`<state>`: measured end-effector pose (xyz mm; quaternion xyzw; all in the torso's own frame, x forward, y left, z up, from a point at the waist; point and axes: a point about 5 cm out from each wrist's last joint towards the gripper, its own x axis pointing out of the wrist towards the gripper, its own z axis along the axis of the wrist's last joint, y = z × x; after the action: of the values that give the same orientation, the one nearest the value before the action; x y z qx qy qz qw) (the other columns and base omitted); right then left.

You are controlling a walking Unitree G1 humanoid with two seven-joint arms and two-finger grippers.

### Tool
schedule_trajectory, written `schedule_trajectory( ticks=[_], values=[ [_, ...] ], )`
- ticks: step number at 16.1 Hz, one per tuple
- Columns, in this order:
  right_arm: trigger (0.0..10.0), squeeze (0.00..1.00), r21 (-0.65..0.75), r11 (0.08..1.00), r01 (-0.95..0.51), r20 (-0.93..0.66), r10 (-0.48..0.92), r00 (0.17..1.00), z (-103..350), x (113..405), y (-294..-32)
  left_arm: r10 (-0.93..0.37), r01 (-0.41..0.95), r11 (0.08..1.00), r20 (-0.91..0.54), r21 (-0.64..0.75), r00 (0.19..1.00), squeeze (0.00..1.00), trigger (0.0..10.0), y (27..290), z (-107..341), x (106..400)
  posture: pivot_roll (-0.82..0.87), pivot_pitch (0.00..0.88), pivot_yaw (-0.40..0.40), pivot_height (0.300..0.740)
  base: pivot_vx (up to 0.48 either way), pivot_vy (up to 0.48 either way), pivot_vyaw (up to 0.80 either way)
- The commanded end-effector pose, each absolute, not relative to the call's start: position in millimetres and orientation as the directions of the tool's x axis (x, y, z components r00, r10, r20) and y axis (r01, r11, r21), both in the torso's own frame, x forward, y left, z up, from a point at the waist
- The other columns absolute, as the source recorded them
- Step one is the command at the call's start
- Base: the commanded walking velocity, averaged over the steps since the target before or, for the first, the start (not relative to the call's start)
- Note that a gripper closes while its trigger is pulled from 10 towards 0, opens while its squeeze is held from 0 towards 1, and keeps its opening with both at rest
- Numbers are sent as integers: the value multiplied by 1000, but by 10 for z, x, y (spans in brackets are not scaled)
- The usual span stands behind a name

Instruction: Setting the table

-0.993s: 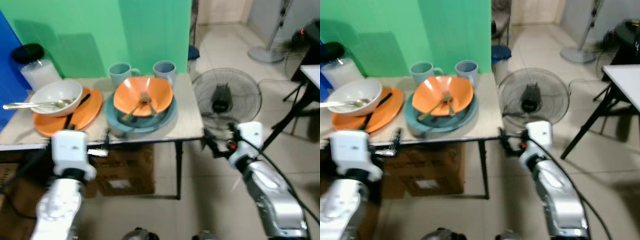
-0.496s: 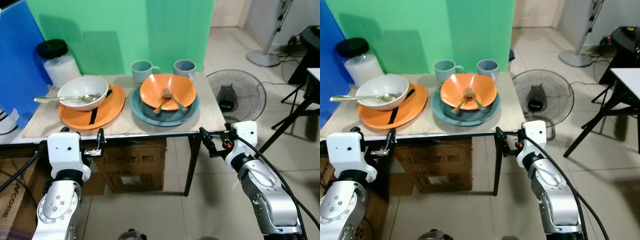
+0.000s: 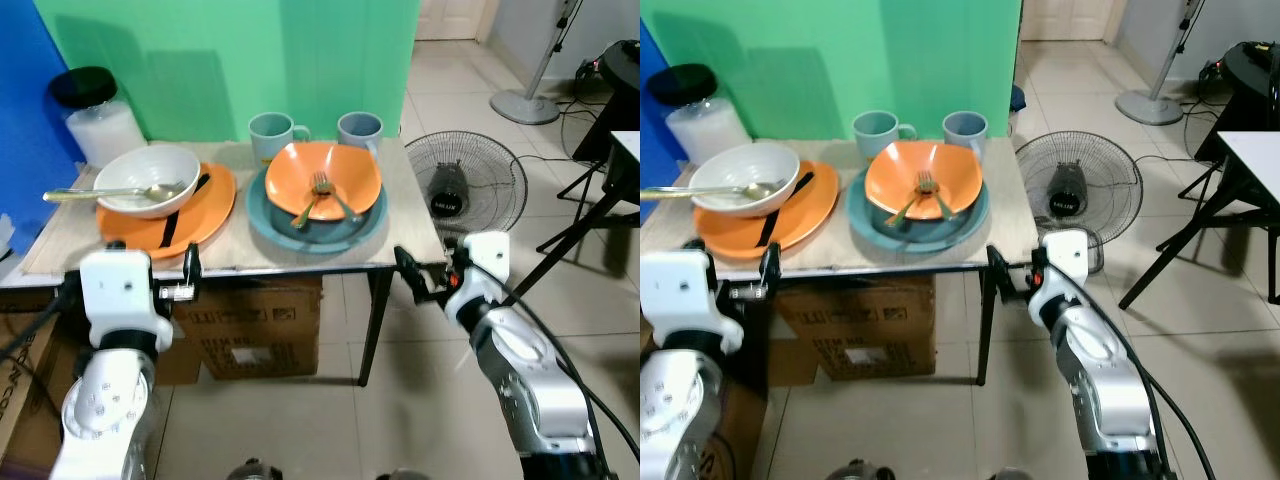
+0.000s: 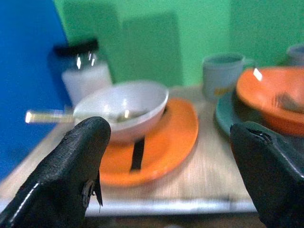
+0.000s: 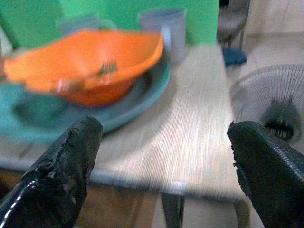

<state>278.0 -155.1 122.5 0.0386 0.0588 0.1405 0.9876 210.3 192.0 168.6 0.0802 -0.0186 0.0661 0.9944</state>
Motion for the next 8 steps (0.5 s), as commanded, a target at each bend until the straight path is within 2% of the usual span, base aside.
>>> schedule_trajectory(
  ticks=[1, 2, 4, 8],
  values=[
    [10000, 0, 94, 959, -267, -75, 275, 959, 1312, 2812, -1567, 129, -138, 976, 64, 170, 990, 0, 10000, 1939, 1753, 2108, -3, 54, 38, 740, 337, 0, 0],
    [10000, 0, 91, 959, -268, -68, 275, 959, 1330, 2820, -1567, 126, -136, 976, 66, 171, 990, 0, 10000, 1940, 1762, 2112, -3, 54, 38, 740, 337, 0, 0],
    [10000, 0, 102, 965, -244, -50, 249, 967, 1378, 2836, -1597, 116, -127, 978, 71, 168, 991, 0, 10000, 1933, 1791, 2123, -3, 58, 42, 740, 345, 0, 800],
    [10000, 0, 158, 958, -239, -13, 245, 970, 1495, 2838, -1604, 102, -113, 980, 73, 166, 992, 0, 10000, 1915, 1838, 2133, 0, 56, 49, 740, 347, 0, 0]
  ],
)
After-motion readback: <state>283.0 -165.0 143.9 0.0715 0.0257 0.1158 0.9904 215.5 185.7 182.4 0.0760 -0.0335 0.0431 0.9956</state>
